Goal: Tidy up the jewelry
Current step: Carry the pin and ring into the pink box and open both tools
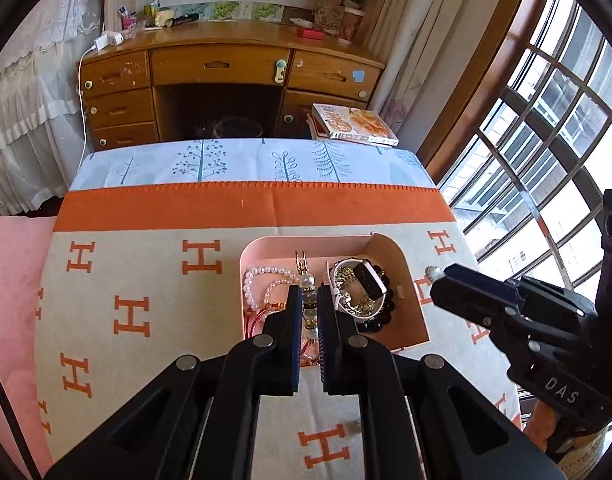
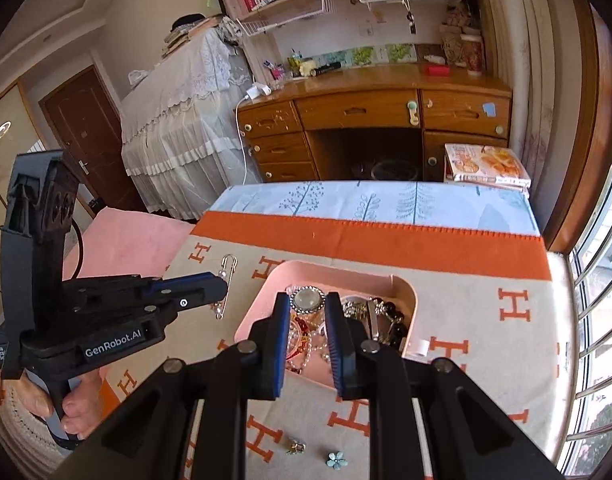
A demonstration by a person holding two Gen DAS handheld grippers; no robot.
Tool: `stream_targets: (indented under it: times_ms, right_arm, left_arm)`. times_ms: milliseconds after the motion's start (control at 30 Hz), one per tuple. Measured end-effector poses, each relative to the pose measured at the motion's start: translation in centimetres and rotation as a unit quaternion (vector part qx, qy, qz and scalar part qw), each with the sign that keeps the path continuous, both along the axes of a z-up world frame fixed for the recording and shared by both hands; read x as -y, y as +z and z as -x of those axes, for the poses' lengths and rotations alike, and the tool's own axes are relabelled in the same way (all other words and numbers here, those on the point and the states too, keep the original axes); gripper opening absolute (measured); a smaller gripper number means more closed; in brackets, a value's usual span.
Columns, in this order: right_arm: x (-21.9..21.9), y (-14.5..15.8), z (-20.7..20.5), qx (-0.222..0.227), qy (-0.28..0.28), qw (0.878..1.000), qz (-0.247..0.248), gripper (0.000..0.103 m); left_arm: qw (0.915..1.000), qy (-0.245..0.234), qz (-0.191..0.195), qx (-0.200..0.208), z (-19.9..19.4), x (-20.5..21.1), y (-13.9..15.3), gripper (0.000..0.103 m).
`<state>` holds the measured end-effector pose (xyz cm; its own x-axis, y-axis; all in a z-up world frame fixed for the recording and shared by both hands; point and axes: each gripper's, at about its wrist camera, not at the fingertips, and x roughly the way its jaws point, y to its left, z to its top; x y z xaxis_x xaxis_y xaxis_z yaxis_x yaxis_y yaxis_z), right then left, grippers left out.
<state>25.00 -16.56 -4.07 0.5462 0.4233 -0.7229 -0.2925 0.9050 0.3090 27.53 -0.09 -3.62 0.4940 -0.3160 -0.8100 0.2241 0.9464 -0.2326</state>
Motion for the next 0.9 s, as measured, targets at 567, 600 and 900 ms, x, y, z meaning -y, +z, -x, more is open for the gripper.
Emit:
stream_targets:
  times_ms: [567, 600, 900]
  right_arm:
    - [-1.1, -4.8, -0.7, -0.086, 0.001, 0.996, -0.037, 0.019]
    - [-1.0, -4.5, -0.6, -0.081, 0.000, 0.996, -0.034, 0.019]
    - [0.3, -2.1, 3.2, -0.039, -0.006, 0.999, -0.014, 0.019]
  left_arm:
    - [0.9994, -0.011, -0.022, -0.025, -0.8, 0.5, -3.3, 0.032]
    - [0.9995, -0.011, -0.022, -0.022, -0.6, 0.5, -3.0, 0.036]
    - [0.9993, -0.021, -0.030, 0.006, 3.0, 0.8, -0.5, 0.048]
